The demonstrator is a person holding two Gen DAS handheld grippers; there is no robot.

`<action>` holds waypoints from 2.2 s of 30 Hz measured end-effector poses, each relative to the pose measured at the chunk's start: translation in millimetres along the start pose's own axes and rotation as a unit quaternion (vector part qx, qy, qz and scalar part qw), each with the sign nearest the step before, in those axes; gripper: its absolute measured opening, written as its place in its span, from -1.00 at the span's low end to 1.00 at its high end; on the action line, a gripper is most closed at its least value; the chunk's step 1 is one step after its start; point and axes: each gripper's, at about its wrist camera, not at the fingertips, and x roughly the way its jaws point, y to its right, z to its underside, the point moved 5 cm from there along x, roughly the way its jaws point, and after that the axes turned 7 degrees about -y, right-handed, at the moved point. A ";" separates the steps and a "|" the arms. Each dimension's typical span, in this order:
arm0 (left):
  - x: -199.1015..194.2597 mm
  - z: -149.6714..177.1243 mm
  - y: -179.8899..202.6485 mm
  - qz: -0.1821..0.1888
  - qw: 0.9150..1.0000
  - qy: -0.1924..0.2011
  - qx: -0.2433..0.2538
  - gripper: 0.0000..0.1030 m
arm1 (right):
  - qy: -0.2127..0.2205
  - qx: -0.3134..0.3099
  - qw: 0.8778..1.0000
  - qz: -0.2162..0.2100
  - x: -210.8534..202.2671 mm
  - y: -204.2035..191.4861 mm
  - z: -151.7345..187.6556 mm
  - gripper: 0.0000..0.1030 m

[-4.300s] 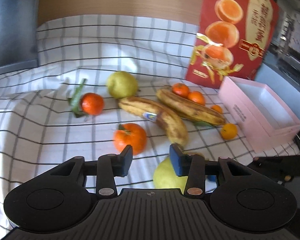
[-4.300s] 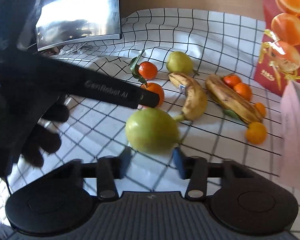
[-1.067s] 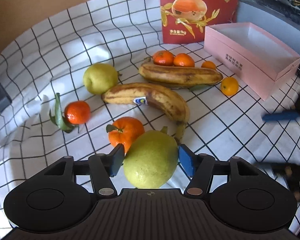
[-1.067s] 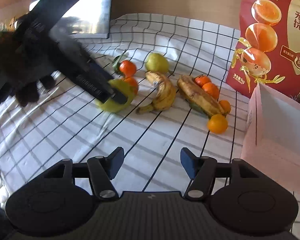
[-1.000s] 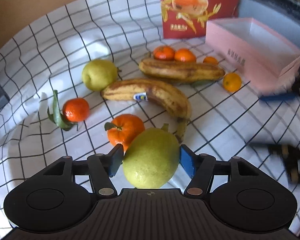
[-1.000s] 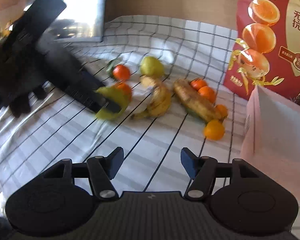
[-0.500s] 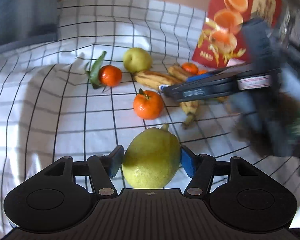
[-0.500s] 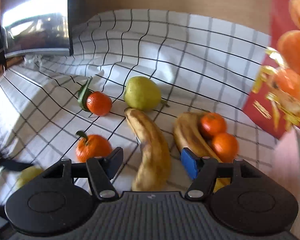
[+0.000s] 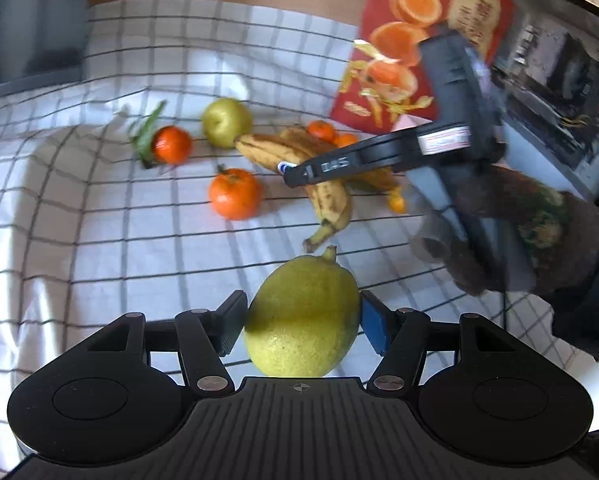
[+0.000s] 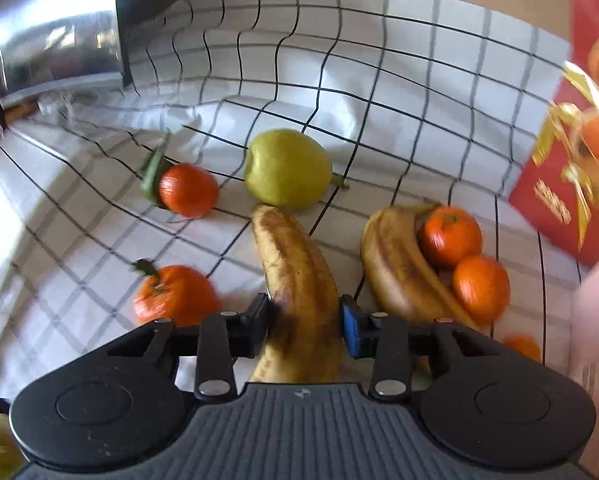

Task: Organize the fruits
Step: 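Lift the green pear with the left tool while the right tool grasps a banana, then lower the pear into the pink box with the left tool while the right tool carries the banana in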

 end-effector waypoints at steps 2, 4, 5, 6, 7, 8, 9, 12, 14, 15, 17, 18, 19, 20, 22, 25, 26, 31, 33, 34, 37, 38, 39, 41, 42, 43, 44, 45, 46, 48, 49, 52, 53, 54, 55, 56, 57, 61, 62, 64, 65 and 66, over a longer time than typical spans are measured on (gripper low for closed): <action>-0.6 -7.6 12.3 0.009 1.000 0.006 0.012 0.29 | 0.023 0.010 1.000 -0.009 -32.6 3.8 9.0 -0.29; 1.0 -19.9 30.5 0.022 0.999 0.020 0.031 0.29 | 0.057 0.018 0.998 -0.008 -73.8 12.3 17.3 -0.29; 1.7 -27.0 39.2 0.028 0.998 0.027 0.040 0.29 | 0.080 0.020 0.997 0.002 -100.0 19.1 22.4 -0.29; 2.4 -34.1 47.3 0.034 0.998 0.036 0.047 0.29 | 0.097 0.021 0.995 0.013 -120.8 25.1 26.9 -0.29; 3.7 -44.1 57.4 0.043 0.997 0.046 0.055 0.29 | 0.114 0.022 0.993 0.028 -141.5 32.2 32.4 -0.29; 6.3 -55.2 67.6 0.050 0.995 0.055 0.061 0.29 | 0.134 0.024 0.989 0.053 -166.0 41.8 40.6 -0.29; 8.2 -66.0 77.1 0.056 0.994 0.064 0.066 0.29 | 0.146 0.026 0.986 0.075 -182.9 50.3 47.6 -0.29; 22.9 -102.0 110.5 0.076 0.990 0.087 0.080 0.29 | 0.165 0.045 0.975 0.144 -225.3 78.8 75.7 -0.29; 41.4 -123.6 130.7 0.089 0.989 0.087 0.078 0.29 | 0.163 0.066 0.969 0.172 -239.5 97.8 96.1 -0.29; 53.5 -134.6 142.4 0.099 0.989 0.083 0.072 0.29 | 0.159 0.084 0.967 0.183 -244.5 109.0 107.9 -0.29; 77.5 -149.8 166.6 0.120 0.988 0.075 0.063 0.29 | 0.151 0.116 0.963 0.192 -248.2 126.1 127.2 -0.29; 90.7 -154.9 178.9 0.131 0.987 0.067 0.064 0.29 | 0.148 0.127 0.961 0.195 -249.0 132.1 134.5 -0.29; 103.6 -157.1 188.6 0.138 0.986 0.057 0.069 0.29 | 0.145 0.139 0.959 0.199 -248.3 138.4 143.2 -0.29; 122.3 -159.4 202.4 0.138 0.986 0.040 0.080 0.29 | 0.142 0.149 0.958 0.201 -247.2 143.1 150.6 -0.29; 150.3 -159.5 218.8 0.123 0.987 0.010 0.104 0.29 | 0.134 0.164 0.956 0.201 -245.6 153.3 165.6 -0.29; 186.5 -155.0 228.8 0.092 0.987 -0.039 0.123 0.29 | 0.120 0.177 0.956 0.199 -240.3 158.1 179.8 -0.29; 194.3 -153.2 229.2 0.084 0.988 -0.053 0.121 0.29 | 0.116 0.178 0.957 0.200 -239.9 158.3 183.7 -0.29; 211.9 -151.9 239.6 0.040 0.984 -0.088 0.147 0.29 | 0.106 0.185 0.958 0.193 -230.3 159.5 190.4 -0.29; 216.6 -152.8 246.6 0.019 0.978 -0.118 0.169 0.28 | 0.100 0.188 0.958 0.190 -225.7 161.5 189.0 -0.29; 217.2 -152.1 249.7 0.008 0.974 -0.134 0.184 0.27 | 0.097 0.189 0.959 0.189 -223.9 162.0 187.6 -0.29; 214.2 -147.9 250.2 0.000 0.964 -0.165 0.209 0.27 | 0.092 0.186 0.960 0.186 -218.1 163.0 183.0 -0.29; 212.8 -147.7 249.1 0.001 0.963 -0.168 0.209 0.26 | 0.091 0.185 0.961 0.185 -216.9 163.1 181.4 -0.29; 211.4 -147.9 246.3 0.004 0.964 -0.171 0.202 0.26 | 0.092 0.184 0.961 0.184 -216.4 163.2 180.4 -0.29; 206.7 -145.4 240.4 0.010 0.965 -0.170 0.201 0.26 | 0.094 0.185 0.962 0.180 -217.1 163.7 179.1 -0.29; 206.3 -145.1 239.8 0.010 0.964 -0.167 0.204 0.26 | 0.096 0.185 0.962 0.177 -216.3 164.2 176.5 -0.29; 205.4 -144.4 239.0 0.011 0.964 -0.163 0.208 0.26 | 0.098 0.185 0.962 0.174 -215.7 164.8 173.7 -0.29; 204.6 -144.8 238.9 0.012 0.964 -0.160 0.211 0.26 | 0.099 0.184 0.963 0.171 -215.2 165.1 170.9 -0.29; 203.5 -144.4 237.7 0.013 0.964 -0.158 0.214 0.26 | 0.100 0.181 0.964 0.168 -214.0 165.8 167.5 -0.29; 201.7 -143.5 235.8 0.015 0.964 -0.156 0.215 0.25 | 0.101 0.179 0.965 0.166 -213.0 166.7 164.3 -0.29; 198.4 -141.5 235.5 0.017 0.963 -0.153 0.220 0.26 | 0.103 0.169 0.966 0.164 -212.4 169.2 154.7 -0.29; 196.3 -140.0 233.7 0.018 0.962 -0.152 0.224 0.26 | 0.106 0.162 0.967 0.165 -213.0 170.9 148.4 -0.29; 191.8 -136.9 229.2 0.024 0.962 -0.147 0.230 0.25 | 0.111 0.138 0.970 0.169 -213.7 177.3 124.8 -0.30; 190.4 -135.2 229.4 0.026 0.962 -0.143 0.231 0.25 | 0.108 0.127 0.972 0.168 -209.7 180.9 112.7 -0.29; 187.3 -133.8 229.2 0.029 0.963 -0.138 0.231 0.25 | 0.100 0.120 0.974 0.165 -204.1 184.1 102.3 -0.29; 185.9 -132.4 228.1 0.031 0.963 -0.134 0.231 0.25 | 0.089 0.112 0.977 0.160 -195.3 190.2 90.5 -0.29; 183.0 -130.5 225.8 0.036 0.964 -0.128 0.230 0.25 | 0.078 0.103 0.979 0.155 -184.6 194.8 80.6 -0.29; 180.6 -128.8 224.0 0.040 0.965 -0.123 0.229 0.25 | 0.067 0.091 0.982 0.152 -173.9 197.5 74.2 -0.29; 163.0 -124.1 213.7 0.067 0.970 -0.086 0.219 0.11 | 0.001 0.049 0.989 0.139 -124.2 203.5 67.2 -0.29; 154.9 -125.1 209.7 0.073 0.972 -0.071 0.210 0.09 | -0.012 0.046 0.990 0.132 -114.4 204.3 69.4 -0.29; 137.4 -130.4 200.5 0.084 0.978 -0.038 0.185 0.09 | -0.031 0.050 0.992 0.114 -99.9 204.1 75.4 -0.29; 128.3 -133.5 195.1 0.087 0.981 -0.025 0.170 0.09 | -0.037 0.054 0.993 0.102 -93.6 204.0 77.1 -0.29; 118.6 -134.9 188.6 0.088 0.984 -0.010 0.152 0.09 | -0.043 0.061 0.994 0.084 -87.5 202.3 78.8 -0.29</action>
